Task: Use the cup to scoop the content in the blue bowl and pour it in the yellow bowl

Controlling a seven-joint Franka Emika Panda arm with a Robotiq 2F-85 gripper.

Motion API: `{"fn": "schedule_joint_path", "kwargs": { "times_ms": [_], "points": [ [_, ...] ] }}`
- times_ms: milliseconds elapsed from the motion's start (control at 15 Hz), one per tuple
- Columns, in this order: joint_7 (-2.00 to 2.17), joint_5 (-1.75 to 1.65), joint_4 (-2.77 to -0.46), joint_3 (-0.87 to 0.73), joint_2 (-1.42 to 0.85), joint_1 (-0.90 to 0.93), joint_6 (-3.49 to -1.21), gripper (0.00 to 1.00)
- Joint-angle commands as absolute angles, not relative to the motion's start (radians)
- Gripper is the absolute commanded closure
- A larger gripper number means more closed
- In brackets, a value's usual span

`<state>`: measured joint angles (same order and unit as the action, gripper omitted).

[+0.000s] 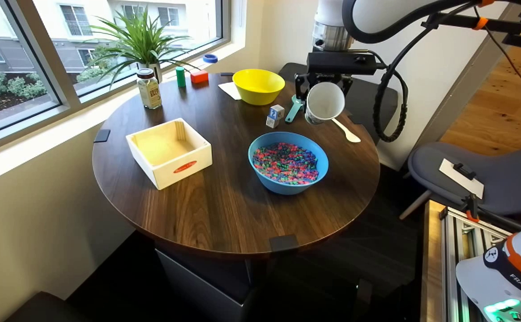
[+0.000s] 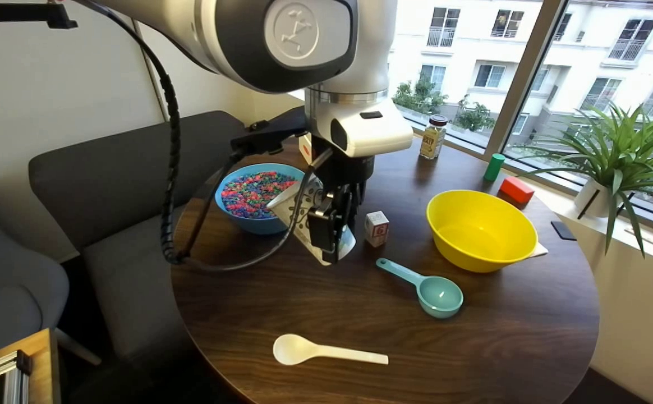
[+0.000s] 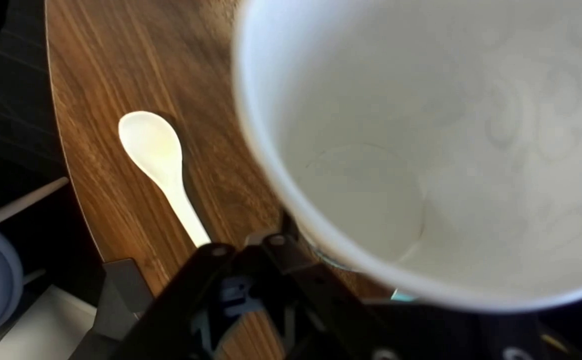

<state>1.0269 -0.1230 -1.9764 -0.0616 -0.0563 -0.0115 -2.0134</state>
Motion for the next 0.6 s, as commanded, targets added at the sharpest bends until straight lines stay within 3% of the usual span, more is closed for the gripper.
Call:
{"fn": "schedule_joint_path", "kwargs": {
  "times_ms": [0,133,200,533],
  "points": [
    [1.026,-0.123,-1.974,-0.057,-0.056,-0.016,-2.011,0.37],
    [1.026,-0.124,-1.974,-0.057,-0.055,-0.016,-2.011,0.37],
    [1.026,-0.124,-1.974,-0.057,-0.055,-0.016,-2.011,0.62],
    [1.101,-0.282,-1.894,-0.004,-0.078,0.042,-1.936,0.62]
  ]
}}
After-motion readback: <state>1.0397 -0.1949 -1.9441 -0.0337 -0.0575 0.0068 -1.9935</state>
